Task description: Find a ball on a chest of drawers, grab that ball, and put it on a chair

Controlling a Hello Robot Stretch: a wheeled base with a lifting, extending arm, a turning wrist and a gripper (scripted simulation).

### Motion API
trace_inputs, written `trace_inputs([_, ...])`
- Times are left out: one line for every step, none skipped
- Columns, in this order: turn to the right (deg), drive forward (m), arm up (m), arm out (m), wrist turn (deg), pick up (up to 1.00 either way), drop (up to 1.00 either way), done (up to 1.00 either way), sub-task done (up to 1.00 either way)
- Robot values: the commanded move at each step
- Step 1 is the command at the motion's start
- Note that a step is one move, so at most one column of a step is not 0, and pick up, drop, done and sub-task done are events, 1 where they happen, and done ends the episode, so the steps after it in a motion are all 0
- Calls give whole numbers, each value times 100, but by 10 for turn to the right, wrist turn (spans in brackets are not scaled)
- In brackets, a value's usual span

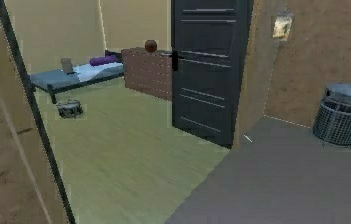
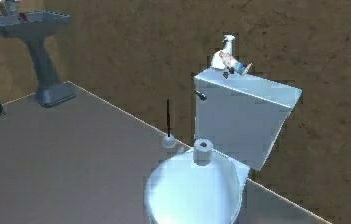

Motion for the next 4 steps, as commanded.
trace_inputs([0,55,0,0,0,0,0,0,0])
trace_inputs([450,0,0,0,0,0,0,0,0])
trace_inputs([210,0,0,0,0,0,0,0,0])
trace_inputs([0,5,0,0,0,0,0,0,0])
